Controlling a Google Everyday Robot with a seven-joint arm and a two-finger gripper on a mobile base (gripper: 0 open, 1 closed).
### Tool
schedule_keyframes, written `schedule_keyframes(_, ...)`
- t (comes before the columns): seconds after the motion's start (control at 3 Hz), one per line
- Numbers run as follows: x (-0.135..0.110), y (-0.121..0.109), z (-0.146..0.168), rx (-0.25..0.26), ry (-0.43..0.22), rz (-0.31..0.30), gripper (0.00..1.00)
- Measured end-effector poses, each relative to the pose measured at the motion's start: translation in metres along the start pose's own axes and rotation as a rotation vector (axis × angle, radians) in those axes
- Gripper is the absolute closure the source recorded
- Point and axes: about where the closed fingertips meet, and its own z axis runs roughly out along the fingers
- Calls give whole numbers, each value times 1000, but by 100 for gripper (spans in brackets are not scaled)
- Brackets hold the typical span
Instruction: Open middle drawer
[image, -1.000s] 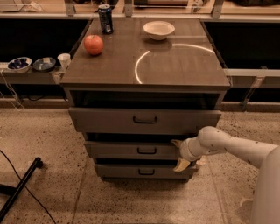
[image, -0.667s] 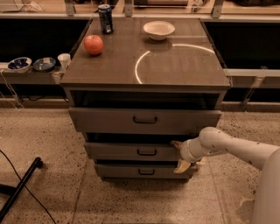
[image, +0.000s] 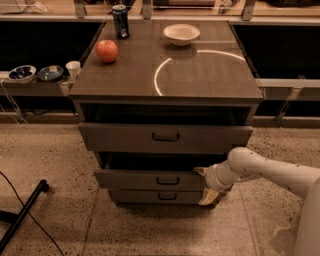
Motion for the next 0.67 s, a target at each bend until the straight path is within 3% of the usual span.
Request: schedule_keyframes(0.67,-7,34,-7,-62,-2,-11,26)
